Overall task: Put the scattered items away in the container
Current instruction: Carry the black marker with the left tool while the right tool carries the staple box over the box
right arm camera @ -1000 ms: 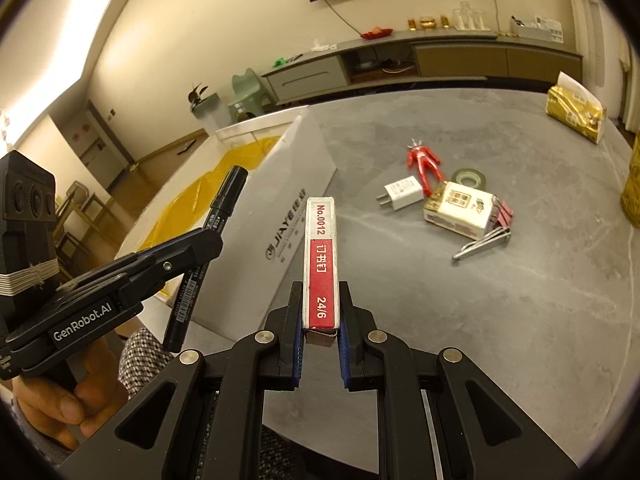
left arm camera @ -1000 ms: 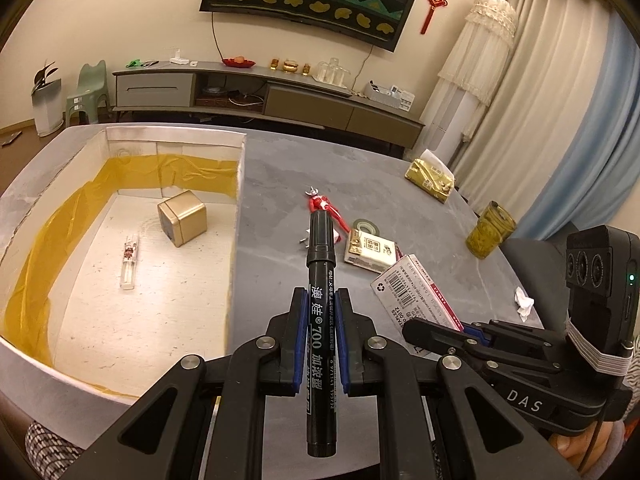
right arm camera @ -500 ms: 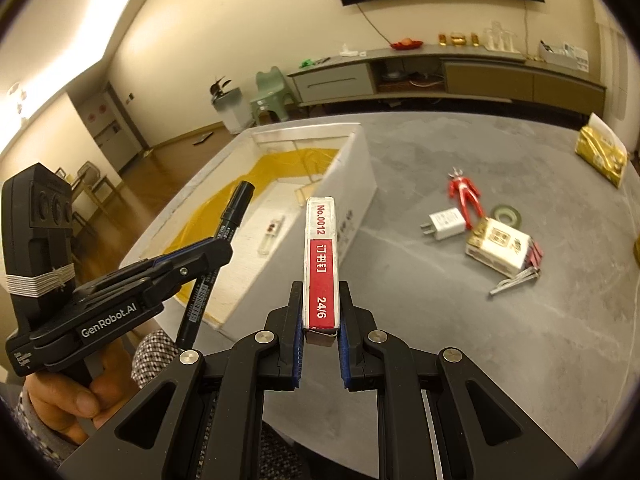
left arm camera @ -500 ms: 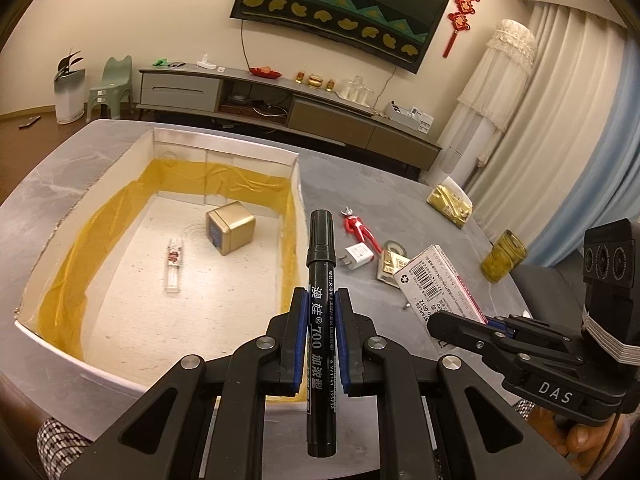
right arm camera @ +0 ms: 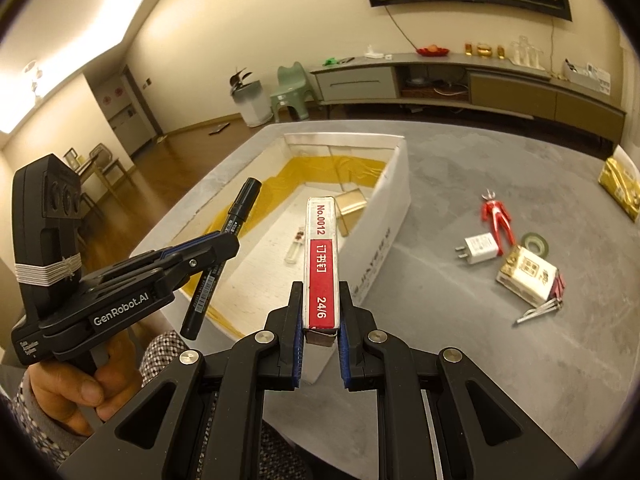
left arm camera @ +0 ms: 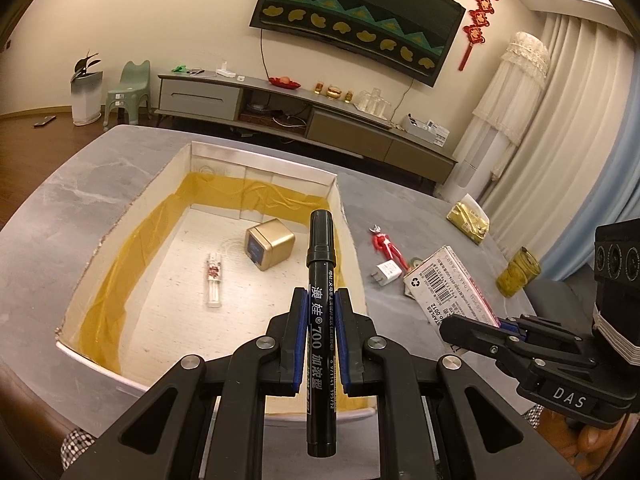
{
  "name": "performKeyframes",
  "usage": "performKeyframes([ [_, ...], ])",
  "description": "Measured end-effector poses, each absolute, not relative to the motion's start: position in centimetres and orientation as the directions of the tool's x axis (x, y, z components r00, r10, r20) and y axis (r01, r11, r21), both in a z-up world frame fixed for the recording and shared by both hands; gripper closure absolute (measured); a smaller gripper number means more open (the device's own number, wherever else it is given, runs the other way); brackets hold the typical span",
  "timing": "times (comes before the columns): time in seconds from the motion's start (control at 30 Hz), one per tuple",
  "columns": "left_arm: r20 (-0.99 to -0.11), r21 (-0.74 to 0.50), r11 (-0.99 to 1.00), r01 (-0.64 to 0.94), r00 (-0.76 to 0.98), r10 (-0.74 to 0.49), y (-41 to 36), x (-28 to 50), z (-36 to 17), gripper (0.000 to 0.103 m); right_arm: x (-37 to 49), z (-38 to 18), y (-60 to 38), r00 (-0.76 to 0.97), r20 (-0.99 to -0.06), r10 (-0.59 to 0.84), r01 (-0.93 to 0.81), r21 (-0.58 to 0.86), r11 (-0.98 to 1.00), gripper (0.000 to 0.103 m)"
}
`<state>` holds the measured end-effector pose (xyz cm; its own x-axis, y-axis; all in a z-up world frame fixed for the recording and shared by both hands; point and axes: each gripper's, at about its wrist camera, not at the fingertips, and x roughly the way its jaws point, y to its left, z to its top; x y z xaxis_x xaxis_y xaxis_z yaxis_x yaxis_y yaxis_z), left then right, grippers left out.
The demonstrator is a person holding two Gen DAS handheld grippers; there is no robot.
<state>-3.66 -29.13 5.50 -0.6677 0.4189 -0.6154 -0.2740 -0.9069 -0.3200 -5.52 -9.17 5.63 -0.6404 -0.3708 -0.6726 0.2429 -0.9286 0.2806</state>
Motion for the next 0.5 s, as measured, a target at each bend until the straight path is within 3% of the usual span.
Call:
performKeyframes([
  [0.5,-0.634,-0.243,-0.938,-0.246,-0.692,0.346,-33.2,-6.6,6.3,0.089,-8.5,6.0,-13.2,-0.607,-0.688,-0.397,0.319,0.247,-0.915,0.088],
])
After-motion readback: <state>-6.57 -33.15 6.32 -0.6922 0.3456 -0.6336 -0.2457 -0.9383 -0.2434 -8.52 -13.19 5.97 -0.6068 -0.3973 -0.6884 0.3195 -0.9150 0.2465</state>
